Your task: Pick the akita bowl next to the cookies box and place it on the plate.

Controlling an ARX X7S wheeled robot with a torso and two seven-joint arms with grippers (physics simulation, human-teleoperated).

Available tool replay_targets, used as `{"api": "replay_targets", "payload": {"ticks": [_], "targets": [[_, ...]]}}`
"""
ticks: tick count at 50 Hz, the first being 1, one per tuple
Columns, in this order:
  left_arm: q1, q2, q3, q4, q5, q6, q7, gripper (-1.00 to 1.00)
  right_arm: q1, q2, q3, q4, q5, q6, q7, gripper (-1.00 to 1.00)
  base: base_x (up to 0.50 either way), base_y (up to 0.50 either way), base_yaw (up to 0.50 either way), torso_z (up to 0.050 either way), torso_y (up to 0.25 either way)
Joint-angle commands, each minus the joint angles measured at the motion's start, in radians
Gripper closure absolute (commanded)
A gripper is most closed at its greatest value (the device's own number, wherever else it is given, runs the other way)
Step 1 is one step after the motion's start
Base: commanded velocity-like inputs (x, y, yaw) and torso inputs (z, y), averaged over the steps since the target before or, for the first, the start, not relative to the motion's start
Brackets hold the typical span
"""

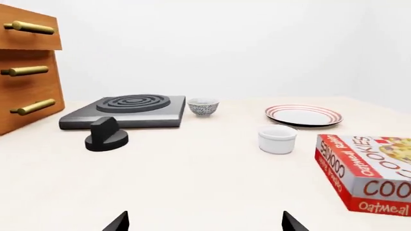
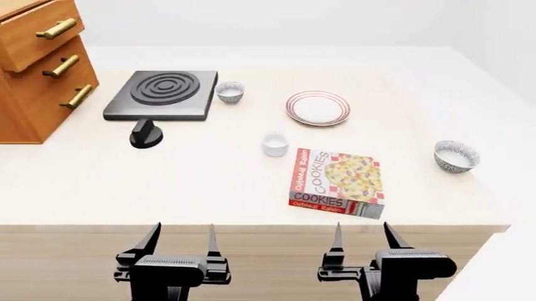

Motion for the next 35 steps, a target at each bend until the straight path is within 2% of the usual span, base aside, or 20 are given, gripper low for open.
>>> {"api": "replay_targets", "payload": {"ticks": [1,35], "targets": [[0.0,0.005,-0.014,-0.001,0.009,0.002,0.008,-1.0,0.002,-0.009,0.003,0.01,-0.001,-0.003,-0.017,-1.0,0.0,-0.5,0.0,0.0,0.0],[-0.019,-0.016,0.013,-0.012,-0.004,-0.005,-0.039,-1.0,0.012,0.015,-0.025,0.017,0.015,0.0,0.016,-1.0,0.0,-0.48,0.0,0.0,0.0]]}}
